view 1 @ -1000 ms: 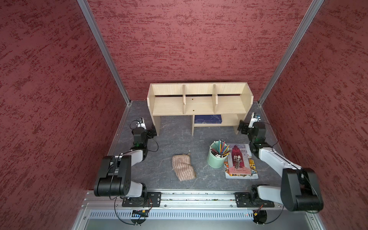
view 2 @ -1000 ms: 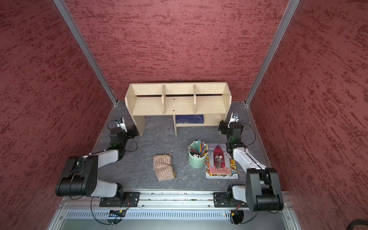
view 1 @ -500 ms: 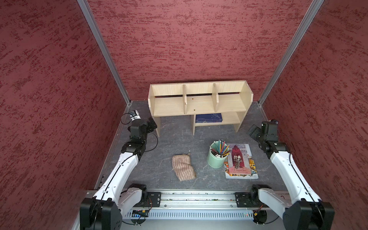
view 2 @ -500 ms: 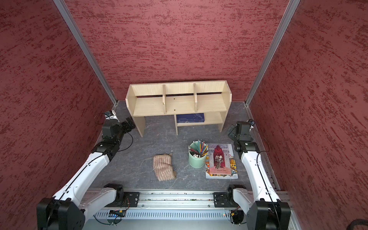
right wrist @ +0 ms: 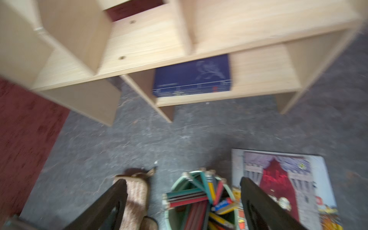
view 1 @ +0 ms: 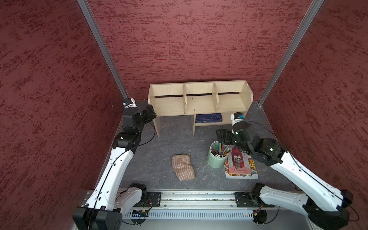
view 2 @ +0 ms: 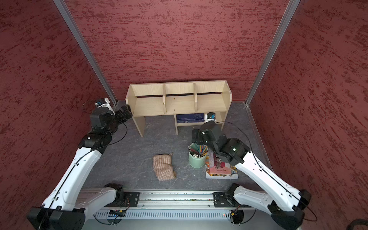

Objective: Wipe the bookshelf clean with a cloth
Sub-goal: Hold the shelf at the center of the board.

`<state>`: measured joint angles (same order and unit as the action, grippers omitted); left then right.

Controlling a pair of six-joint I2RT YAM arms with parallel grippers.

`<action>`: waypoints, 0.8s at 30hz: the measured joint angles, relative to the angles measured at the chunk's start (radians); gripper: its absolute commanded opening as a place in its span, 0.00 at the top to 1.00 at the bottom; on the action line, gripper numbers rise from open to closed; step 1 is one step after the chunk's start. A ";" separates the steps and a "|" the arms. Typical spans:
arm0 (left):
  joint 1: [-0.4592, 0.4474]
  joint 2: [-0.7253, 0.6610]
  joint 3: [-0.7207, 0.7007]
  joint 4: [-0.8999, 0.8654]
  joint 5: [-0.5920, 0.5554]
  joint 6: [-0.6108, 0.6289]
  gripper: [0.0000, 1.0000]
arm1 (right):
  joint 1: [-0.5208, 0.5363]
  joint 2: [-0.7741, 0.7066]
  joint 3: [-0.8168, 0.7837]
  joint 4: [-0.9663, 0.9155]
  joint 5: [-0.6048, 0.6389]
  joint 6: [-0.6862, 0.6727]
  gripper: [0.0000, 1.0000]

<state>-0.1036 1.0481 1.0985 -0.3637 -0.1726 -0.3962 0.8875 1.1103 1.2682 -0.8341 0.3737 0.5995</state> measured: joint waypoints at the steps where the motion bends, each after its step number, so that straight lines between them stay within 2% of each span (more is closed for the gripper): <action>1: 0.008 0.010 0.019 -0.010 0.011 -0.004 0.00 | 0.066 0.058 0.041 0.010 0.009 0.000 0.08; 6: 0.061 0.048 0.050 -0.057 0.070 -0.041 0.00 | 0.277 0.359 0.082 0.157 -0.062 -0.002 0.07; 10: 0.067 0.050 0.050 -0.082 0.099 -0.048 0.00 | 0.365 0.602 0.119 0.175 -0.135 -0.026 0.07; 15: 0.071 0.050 0.050 -0.087 0.114 -0.057 0.00 | 0.395 0.741 0.133 0.183 -0.272 -0.067 0.08; 20: 0.073 0.045 0.043 -0.087 0.117 -0.060 0.00 | 0.392 0.811 0.166 0.156 -0.318 -0.074 0.14; 22: 0.076 0.042 0.038 -0.086 0.121 -0.061 0.00 | 0.392 0.844 0.169 0.155 -0.320 -0.066 0.18; 24: 0.077 0.037 0.029 -0.084 0.128 -0.061 0.00 | 0.391 0.869 0.162 0.155 -0.320 -0.050 0.27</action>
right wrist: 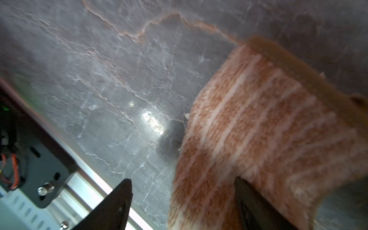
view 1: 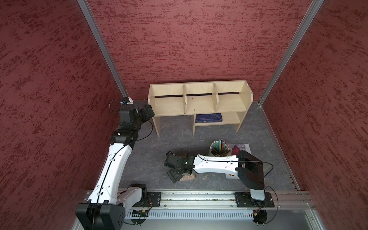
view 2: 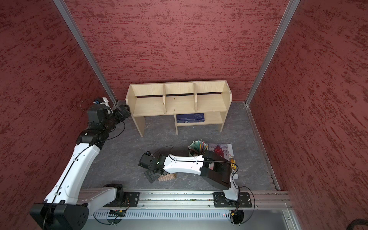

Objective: Wipe the bookshelf clean with a cloth
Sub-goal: Hold the shelf at the center of the board.

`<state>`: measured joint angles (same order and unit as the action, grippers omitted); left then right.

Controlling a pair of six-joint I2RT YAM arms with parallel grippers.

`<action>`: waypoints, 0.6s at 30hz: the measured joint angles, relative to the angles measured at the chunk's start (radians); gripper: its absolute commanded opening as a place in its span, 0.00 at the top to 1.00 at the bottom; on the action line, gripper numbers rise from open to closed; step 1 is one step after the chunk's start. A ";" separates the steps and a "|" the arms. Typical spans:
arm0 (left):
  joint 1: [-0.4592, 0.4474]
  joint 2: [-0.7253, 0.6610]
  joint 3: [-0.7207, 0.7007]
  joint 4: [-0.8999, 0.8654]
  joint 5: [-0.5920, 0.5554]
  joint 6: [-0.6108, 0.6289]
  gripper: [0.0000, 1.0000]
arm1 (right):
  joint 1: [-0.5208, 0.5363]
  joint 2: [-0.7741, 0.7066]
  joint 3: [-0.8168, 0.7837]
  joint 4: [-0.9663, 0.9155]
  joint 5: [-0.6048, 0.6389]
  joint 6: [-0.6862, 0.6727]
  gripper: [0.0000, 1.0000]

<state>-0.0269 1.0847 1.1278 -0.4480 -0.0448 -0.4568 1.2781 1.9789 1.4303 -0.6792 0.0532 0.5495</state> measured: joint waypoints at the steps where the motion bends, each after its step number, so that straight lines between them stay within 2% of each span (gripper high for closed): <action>1: 0.000 -0.001 -0.003 0.000 0.005 0.000 0.00 | -0.002 0.007 -0.008 0.002 -0.001 0.009 0.32; 4: 0.000 -0.001 -0.006 0.006 0.023 0.000 0.00 | -0.013 0.016 -0.031 0.002 -0.001 0.032 0.57; 5: 0.000 0.001 -0.006 0.011 0.027 -0.001 0.00 | -0.018 0.017 -0.033 0.001 0.000 0.039 0.68; 7: 0.000 0.010 -0.006 0.025 0.034 -0.003 0.00 | -0.029 0.017 -0.033 0.003 0.003 0.040 0.97; 8: 0.001 0.019 -0.004 0.031 0.040 -0.003 0.00 | -0.032 0.017 -0.033 0.007 0.007 0.040 1.00; 13: 0.022 0.108 0.047 0.052 0.074 -0.018 0.00 | -0.038 -0.020 -0.063 0.041 0.063 0.047 1.00; 18: 0.039 0.174 0.078 0.136 0.135 -0.029 0.00 | -0.038 -0.227 -0.113 0.047 0.230 0.029 1.00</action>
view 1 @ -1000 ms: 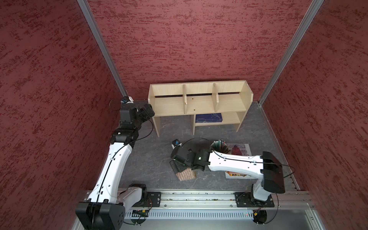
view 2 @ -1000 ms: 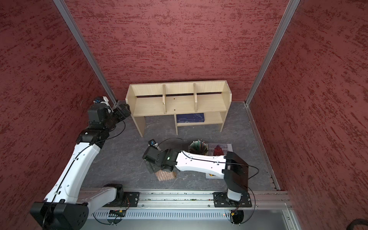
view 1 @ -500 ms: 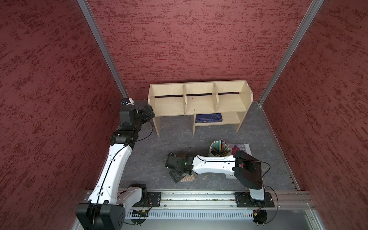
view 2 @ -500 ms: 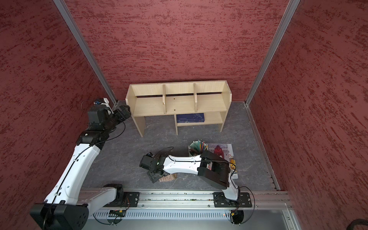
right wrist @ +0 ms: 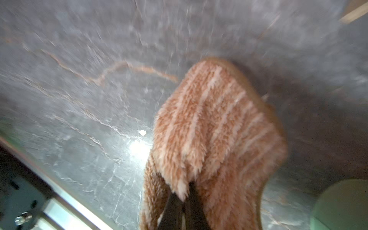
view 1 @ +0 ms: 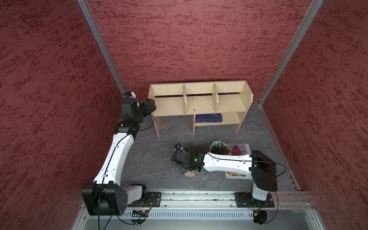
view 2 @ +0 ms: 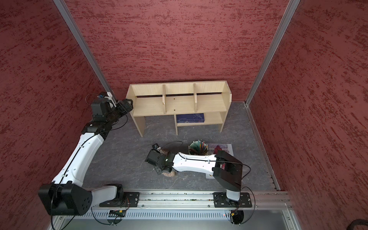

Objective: Wipe the bookshelf clean with a cloth
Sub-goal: Hold the shelf at the center of the board, then wipe the dust from the shelf.

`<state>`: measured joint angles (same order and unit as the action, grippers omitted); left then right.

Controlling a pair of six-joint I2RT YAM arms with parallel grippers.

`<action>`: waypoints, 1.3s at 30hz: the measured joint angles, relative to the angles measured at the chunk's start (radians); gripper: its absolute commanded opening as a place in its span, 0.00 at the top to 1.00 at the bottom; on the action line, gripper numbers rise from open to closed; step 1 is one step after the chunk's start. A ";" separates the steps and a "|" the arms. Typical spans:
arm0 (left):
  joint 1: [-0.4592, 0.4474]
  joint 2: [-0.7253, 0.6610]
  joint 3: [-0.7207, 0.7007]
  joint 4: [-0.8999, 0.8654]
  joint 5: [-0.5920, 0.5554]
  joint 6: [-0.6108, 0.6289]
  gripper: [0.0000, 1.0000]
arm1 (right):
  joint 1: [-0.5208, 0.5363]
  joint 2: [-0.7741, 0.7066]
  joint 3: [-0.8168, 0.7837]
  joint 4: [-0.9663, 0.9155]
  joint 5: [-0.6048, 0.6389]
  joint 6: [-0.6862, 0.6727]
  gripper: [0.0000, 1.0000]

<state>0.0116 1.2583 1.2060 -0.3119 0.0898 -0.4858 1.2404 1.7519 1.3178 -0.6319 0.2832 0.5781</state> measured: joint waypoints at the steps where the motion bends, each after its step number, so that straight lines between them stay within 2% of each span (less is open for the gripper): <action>1: 0.003 0.013 0.003 0.020 0.011 -0.002 0.00 | 0.000 -0.047 0.004 0.000 0.045 -0.010 1.00; 3: 0.006 0.043 0.013 0.057 0.035 -0.008 0.02 | -0.007 -0.148 0.037 -0.005 0.153 -0.035 1.00; 6: 0.007 0.077 0.016 0.097 0.063 -0.015 0.09 | -0.051 -0.236 0.105 -0.004 0.238 -0.071 1.00; 10: 0.006 0.104 0.018 0.138 0.095 -0.011 0.28 | -0.171 -0.288 0.180 0.006 0.302 -0.125 1.00; 12: 0.003 0.116 0.027 0.154 0.106 0.002 0.36 | -0.221 -0.277 0.213 0.017 0.322 -0.154 1.00; 14: 0.002 0.128 0.041 0.161 0.115 0.017 0.41 | -0.250 -0.248 0.238 0.031 0.334 -0.187 1.00; 25: 0.006 0.171 0.060 0.223 0.135 0.046 0.50 | -0.305 -0.031 0.241 0.185 0.327 -0.261 1.00; 31: 0.007 0.180 0.057 0.253 0.145 0.051 0.57 | -0.397 -0.088 0.103 0.248 0.331 -0.257 1.00; 35: 0.007 0.181 0.057 0.261 0.135 0.082 0.61 | -0.505 -0.257 -0.057 0.251 0.346 -0.251 1.00; 39: 0.007 0.182 0.057 0.263 0.132 0.097 0.67 | -0.641 -0.410 -0.151 0.246 0.352 -0.249 1.00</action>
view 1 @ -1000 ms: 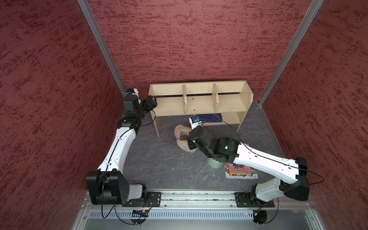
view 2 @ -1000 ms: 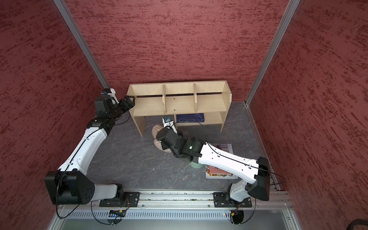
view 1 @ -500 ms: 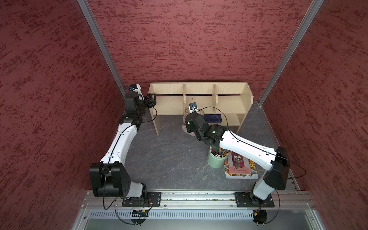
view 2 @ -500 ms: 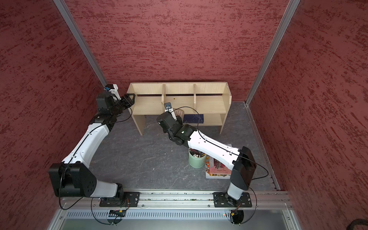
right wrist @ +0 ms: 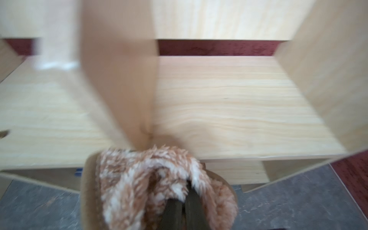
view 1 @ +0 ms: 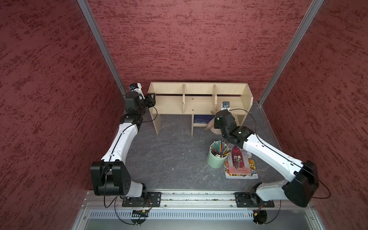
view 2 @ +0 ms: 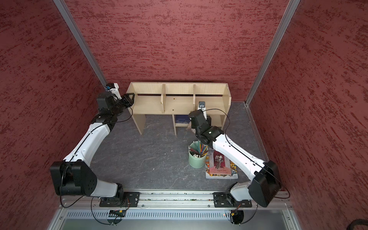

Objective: Wipe the bookshelf clean with a cloth
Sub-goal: Wipe the dust from the shelf.

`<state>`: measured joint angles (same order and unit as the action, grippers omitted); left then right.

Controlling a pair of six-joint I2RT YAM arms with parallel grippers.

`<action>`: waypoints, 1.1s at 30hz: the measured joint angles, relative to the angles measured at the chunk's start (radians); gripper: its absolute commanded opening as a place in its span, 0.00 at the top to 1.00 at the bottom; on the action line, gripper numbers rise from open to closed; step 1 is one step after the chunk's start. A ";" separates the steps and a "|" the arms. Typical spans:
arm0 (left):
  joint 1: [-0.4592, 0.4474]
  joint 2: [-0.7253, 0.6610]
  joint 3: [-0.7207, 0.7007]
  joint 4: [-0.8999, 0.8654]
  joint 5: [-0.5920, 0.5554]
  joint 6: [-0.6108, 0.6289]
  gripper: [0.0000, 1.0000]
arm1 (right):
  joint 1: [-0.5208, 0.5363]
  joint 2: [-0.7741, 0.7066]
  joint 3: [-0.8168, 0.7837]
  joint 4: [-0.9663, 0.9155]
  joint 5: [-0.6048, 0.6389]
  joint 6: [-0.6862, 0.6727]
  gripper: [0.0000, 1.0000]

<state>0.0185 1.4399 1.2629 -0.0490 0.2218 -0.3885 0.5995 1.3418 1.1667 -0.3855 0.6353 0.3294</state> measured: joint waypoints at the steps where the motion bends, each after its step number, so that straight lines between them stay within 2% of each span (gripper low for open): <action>1: 0.000 0.000 0.000 0.001 -0.002 0.002 0.68 | -0.044 -0.029 -0.018 -0.001 -0.003 0.000 1.00; 7: -0.002 0.000 0.000 0.003 -0.011 0.016 0.77 | -0.212 -0.127 -0.097 -0.007 -0.036 -0.005 1.00; 14: -0.007 0.000 0.000 0.005 -0.020 0.025 0.86 | -0.228 -0.081 -0.097 0.021 -0.191 -0.009 1.00; 17: -0.008 0.000 0.000 0.005 -0.022 0.027 0.90 | -0.176 -0.072 -0.100 0.053 -0.245 -0.006 1.00; 22: -0.008 0.000 0.000 0.005 -0.026 0.031 0.96 | -0.029 -0.032 -0.099 0.134 -0.303 -0.018 1.00; 27: -0.008 0.000 0.000 0.005 -0.028 0.039 0.99 | 0.092 0.113 -0.056 0.174 -0.342 -0.053 1.00; 33: -0.009 0.000 0.000 0.006 -0.029 0.046 1.00 | 0.180 0.278 0.034 0.196 -0.394 -0.076 1.00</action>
<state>0.0097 1.4399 1.2629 -0.0433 0.1925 -0.3428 0.7795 1.6199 1.2011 -0.1890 0.2409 0.2535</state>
